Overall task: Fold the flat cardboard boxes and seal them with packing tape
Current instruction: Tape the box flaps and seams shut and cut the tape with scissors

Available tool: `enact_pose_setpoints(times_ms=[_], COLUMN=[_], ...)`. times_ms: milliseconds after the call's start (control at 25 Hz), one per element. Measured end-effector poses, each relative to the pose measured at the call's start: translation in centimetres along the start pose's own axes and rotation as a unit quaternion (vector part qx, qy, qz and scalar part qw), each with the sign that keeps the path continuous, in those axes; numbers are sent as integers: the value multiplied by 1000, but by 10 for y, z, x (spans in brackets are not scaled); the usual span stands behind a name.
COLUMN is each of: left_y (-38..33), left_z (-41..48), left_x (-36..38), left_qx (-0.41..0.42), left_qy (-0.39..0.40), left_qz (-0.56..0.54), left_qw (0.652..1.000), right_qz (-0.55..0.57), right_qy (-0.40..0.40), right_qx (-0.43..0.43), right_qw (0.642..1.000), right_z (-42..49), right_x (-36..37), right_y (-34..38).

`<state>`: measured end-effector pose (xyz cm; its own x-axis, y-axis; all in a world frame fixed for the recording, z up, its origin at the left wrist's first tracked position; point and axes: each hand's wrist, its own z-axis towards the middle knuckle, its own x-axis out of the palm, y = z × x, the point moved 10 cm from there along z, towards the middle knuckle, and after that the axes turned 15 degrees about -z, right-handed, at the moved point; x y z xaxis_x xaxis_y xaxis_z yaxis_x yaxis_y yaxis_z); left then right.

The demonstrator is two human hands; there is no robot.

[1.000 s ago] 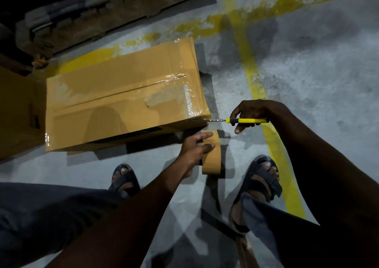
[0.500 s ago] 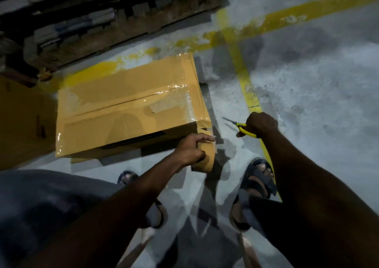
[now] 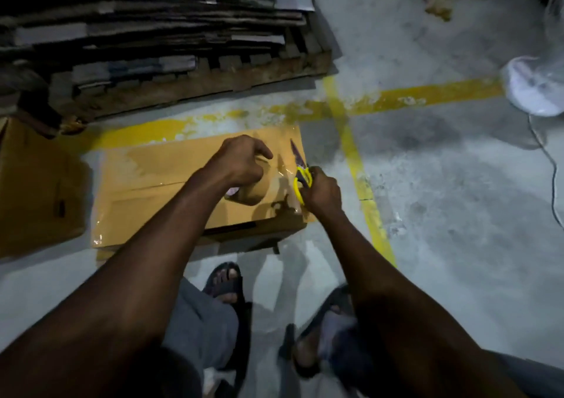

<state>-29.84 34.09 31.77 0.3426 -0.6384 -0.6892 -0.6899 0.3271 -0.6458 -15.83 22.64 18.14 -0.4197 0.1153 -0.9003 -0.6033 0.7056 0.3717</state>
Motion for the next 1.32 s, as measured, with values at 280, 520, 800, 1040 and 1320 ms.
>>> enact_pose_setpoints(times_ms=[280,520,800,1040,1320], left_y=[25,65,66,58,38], left_z=[23,28,38,43,47], left_x=[-28,-46,-22,-18,-4], left_qx=[11,-33,-42,-40,-26], left_qy=[-36,6,61,56,67], left_qz=[4,67,74,30,8], left_qw=[999,997,995,997,997], right_qz=[-126,12,402,380,415], right_qy=[-2,2,41,64,23], right_qx=[-53,-19,172,162,223], right_qw=[991,1000,898,909,882], right_z=[19,11,-21,-26,-36], right_x=[66,59,63,90,110], right_y=[72,42,-56,-60,-72])
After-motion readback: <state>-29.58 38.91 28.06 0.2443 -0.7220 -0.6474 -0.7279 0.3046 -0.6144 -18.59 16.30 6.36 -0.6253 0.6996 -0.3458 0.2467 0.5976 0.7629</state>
